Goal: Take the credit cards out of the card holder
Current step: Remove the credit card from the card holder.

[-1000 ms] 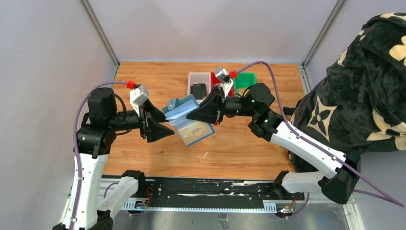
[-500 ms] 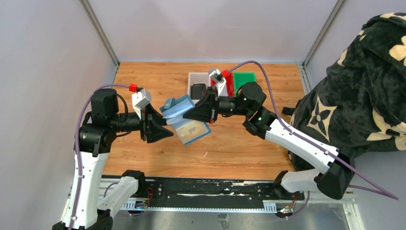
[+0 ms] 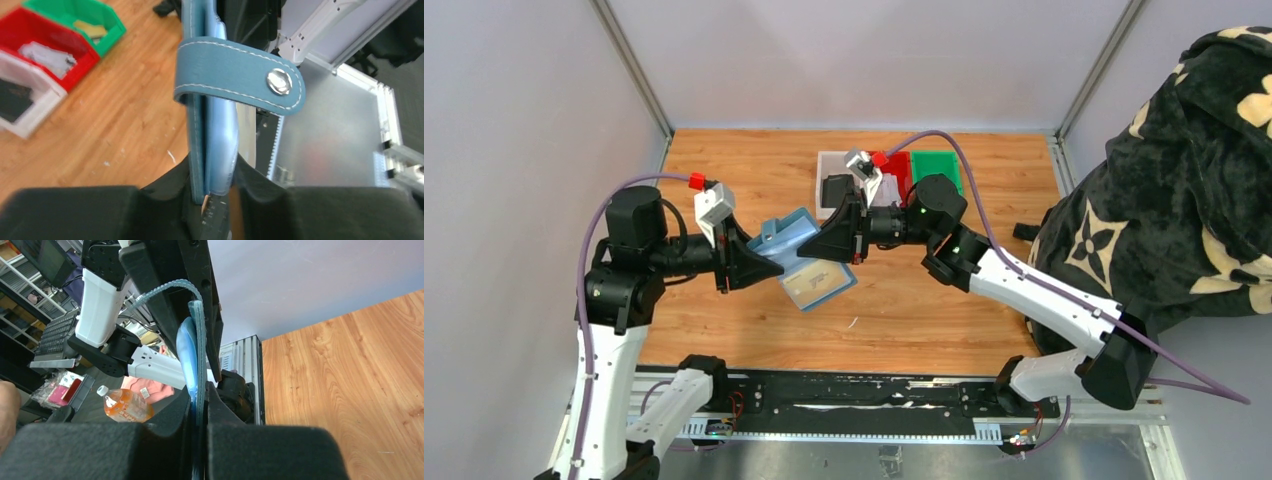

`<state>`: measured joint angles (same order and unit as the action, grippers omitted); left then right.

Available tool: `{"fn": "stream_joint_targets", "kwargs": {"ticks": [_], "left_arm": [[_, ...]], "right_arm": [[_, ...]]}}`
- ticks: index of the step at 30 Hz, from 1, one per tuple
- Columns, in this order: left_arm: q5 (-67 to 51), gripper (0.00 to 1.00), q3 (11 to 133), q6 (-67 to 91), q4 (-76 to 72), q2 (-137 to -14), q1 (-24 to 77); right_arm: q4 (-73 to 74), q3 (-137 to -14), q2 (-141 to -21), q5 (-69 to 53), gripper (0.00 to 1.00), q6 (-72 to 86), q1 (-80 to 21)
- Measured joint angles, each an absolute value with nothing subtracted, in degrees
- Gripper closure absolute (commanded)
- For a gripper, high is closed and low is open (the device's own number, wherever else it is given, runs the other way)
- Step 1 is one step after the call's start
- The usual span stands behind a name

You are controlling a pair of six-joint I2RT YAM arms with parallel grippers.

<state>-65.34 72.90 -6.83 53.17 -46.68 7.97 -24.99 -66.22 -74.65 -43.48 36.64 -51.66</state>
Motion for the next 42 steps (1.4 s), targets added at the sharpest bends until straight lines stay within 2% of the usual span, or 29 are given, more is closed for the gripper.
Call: {"fn": "stream_joint_targets", "kwargs": {"ticks": [2, 3, 5, 7, 11, 15, 19, 28, 31, 42], "left_arm": [[-63.94, 0.98, 72.01, -4.54, 51.27, -46.44, 7.97], [-62.57, 1.00, 70.89, -2.66, 49.41, -45.71, 7.97], [-59.57, 1.00, 67.48, 2.07, 44.16, -43.42, 7.97], [-57.01, 1.00, 62.08, 7.94, 36.93, -39.57, 8.01], [-56.16, 1.00, 56.80, 16.12, 28.18, -35.64, 8.08], [-56.64, 1.00, 56.58, 19.51, 25.28, -36.91, 8.08], [-57.41, 1.00, 56.58, 22.81, 23.49, -38.52, 8.12], [-57.67, 1.00, 56.58, 30.37, 17.34, -40.14, 8.10], [-58.19, 1.00, 56.58, 31.81, 16.08, -40.16, 8.10], [-62.08, 1.00, 56.58, 34.92, 13.43, -40.36, 8.03]], "right_arm": [[-25.32, -66.22, -75.18, -43.46, 0.89, 36.71, -52.07], [-25.45, -66.22, -75.40, -43.27, 0.88, 36.73, -52.07], [-25.80, -66.17, -75.75, -42.83, 0.84, 36.88, -52.01], [-25.91, -65.91, -75.83, -42.30, 0.73, 37.15, -52.01], [-27.27, -64.62, -75.07, -42.37, 0.60, 38.19, -52.14], [-28.56, -61.80, -72.51, -42.22, 0.53, 38.39, -52.07], [-30.04, -57.63, -69.56, -42.17, 0.55, 38.41, -51.68], [-32.62, -48.25, -63.07, -43.22, 0.68, 39.46, -50.85], [-32.73, -47.92, -61.73, -42.59, 0.72, 39.44, -50.02], [-30.87, -49.08, -63.07, -37.23, 0.76, 39.44, -48.47]]}}
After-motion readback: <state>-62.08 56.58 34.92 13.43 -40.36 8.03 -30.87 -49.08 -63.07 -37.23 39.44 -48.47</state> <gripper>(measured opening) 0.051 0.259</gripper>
